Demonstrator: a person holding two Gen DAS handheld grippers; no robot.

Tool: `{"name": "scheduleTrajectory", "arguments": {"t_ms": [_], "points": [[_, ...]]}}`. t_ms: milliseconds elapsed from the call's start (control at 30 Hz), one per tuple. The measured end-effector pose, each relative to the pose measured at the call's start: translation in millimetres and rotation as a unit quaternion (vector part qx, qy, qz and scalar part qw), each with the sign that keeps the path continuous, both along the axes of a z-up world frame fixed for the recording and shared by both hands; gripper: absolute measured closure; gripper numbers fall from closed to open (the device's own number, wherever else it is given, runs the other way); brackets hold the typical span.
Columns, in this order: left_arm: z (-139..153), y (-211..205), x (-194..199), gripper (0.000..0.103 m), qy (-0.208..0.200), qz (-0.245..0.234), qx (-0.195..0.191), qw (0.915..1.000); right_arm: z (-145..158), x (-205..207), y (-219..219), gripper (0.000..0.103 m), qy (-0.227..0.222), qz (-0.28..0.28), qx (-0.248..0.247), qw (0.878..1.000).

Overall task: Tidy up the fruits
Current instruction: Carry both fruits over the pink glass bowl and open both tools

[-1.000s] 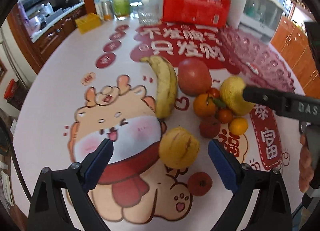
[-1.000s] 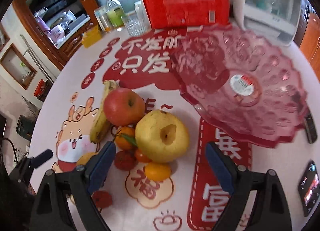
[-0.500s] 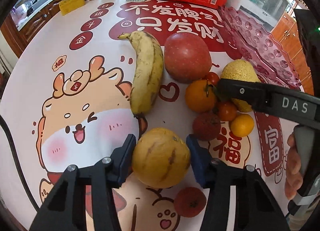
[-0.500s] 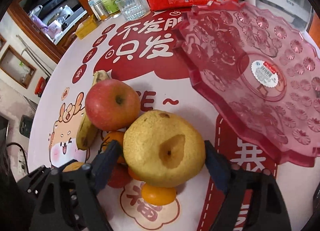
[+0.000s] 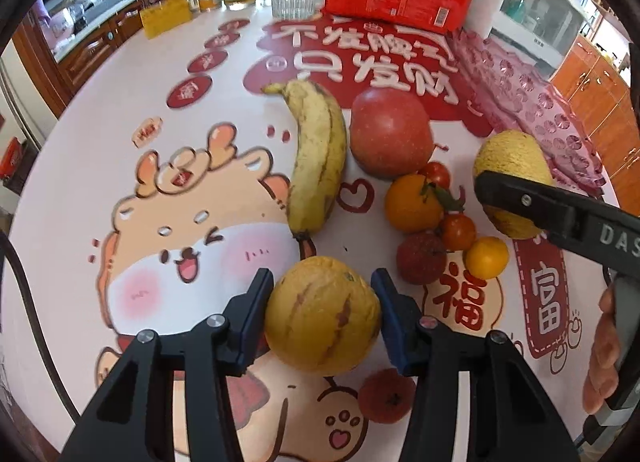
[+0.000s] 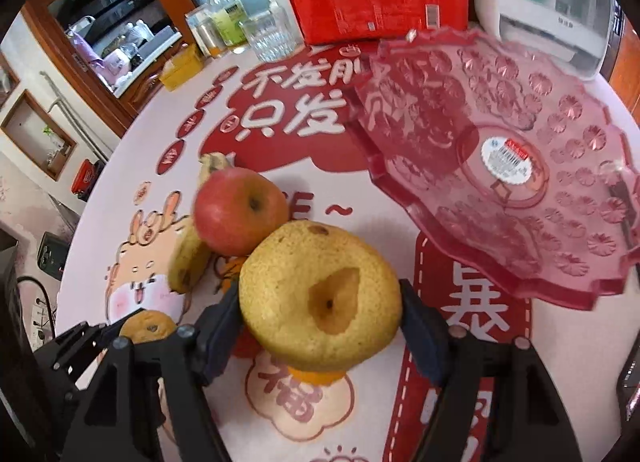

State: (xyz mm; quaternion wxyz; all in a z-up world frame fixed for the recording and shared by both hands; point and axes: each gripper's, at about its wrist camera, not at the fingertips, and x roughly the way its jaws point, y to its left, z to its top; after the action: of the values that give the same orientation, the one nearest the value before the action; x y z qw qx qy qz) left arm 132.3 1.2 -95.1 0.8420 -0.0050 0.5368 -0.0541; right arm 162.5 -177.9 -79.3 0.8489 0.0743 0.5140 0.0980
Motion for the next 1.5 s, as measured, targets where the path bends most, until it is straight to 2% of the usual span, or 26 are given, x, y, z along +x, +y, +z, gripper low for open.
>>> {"name": "scheduleTrajectory", "arguments": {"t_ms": [200,367,500,600,733,900,1067,1233,1500], "points": [[52.5,-3.8,-13.2,0.054,-0.040,-0.024,0.008,0.9989,44.0,-28.7,-4.0,0.030,-0.027,0.023,-0.001,0.999],[101.1,-20.6,0.7,0.054,-0.063,-0.050,0.007,0.9967,91.5,-41.7,-19.4,0.030,-0.075,0.013,-0.016,0.997],[132.5,-49.4,27.6,0.054,-0.077,-0.073,-0.001,0.9944,118.3,-24.6,-45.8,0.030,-0.103,-0.027,-0.049,0.993],[142.5,-80.6,62.4,0.054,-0.077,-0.083,-0.005,0.9936,118.5,2.9,-74.4,0.030,-0.095,-0.066,-0.068,0.991],[131.4,-121.2,105.9,0.054,-0.064,-0.093,-0.016,0.9935,96.4,37.1,-112.5,0.030,-0.070,-0.107,-0.093,0.987],[86.5,-170.8,153.0,0.054,-0.037,-0.104,-0.018,0.9938,46.0,67.2,-141.0,0.030,-0.024,-0.121,-0.107,0.987],[41.4,-202.1,182.8,0.054,-0.004,-0.109,-0.018,0.9938,10.2,85.1,-147.0,0.030,0.003,-0.118,-0.130,0.985],[13.5,-221.6,191.4,0.054,0.009,-0.118,-0.002,0.9929,-7.5,93.6,-155.7,0.029,0.011,-0.121,-0.137,0.983],[13.4,-225.3,194.7,0.054,0.003,-0.123,0.006,0.9923,-6.2,94.6,-159.7,0.029,-0.003,-0.114,-0.157,0.981]]}}
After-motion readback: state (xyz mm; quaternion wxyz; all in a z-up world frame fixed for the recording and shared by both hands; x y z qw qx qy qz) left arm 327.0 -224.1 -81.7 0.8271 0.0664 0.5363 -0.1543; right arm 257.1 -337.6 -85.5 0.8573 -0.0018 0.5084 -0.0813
